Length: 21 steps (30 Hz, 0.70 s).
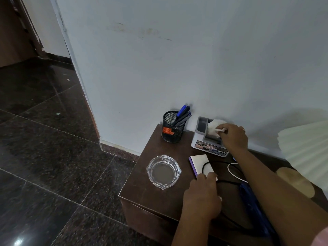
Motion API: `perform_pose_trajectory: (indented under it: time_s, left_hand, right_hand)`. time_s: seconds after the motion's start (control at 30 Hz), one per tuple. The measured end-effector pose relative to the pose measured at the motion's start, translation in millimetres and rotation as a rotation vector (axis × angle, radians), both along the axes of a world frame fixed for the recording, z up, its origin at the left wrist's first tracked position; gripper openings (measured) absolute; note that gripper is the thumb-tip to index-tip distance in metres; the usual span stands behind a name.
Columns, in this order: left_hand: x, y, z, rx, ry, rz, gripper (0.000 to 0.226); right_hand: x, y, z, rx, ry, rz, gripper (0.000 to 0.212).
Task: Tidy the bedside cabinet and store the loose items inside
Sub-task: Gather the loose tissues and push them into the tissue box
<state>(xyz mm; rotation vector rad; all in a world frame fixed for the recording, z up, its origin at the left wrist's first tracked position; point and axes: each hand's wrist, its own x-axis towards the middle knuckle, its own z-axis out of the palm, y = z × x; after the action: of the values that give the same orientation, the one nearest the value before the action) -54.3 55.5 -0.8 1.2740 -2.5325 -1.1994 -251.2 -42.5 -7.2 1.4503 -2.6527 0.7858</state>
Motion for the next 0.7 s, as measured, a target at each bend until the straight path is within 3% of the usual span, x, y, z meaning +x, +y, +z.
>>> perform_pose_trajectory:
  time_s: [0.37, 0.7]
  left_hand:
    - [-0.3, 1.2, -1.3, -0.002, -0.008, -0.007, 0.059]
    - [-2.5, 2.8, -1.7, -0.005, -0.016, -0.011, 0.058]
  right_hand:
    - [4.6, 4.7, 6.9, 0.008, 0.199, 0.011, 0.021]
    - [7.0, -3.7, 3.2, 0.079, 0.260, 0.012, 0.020]
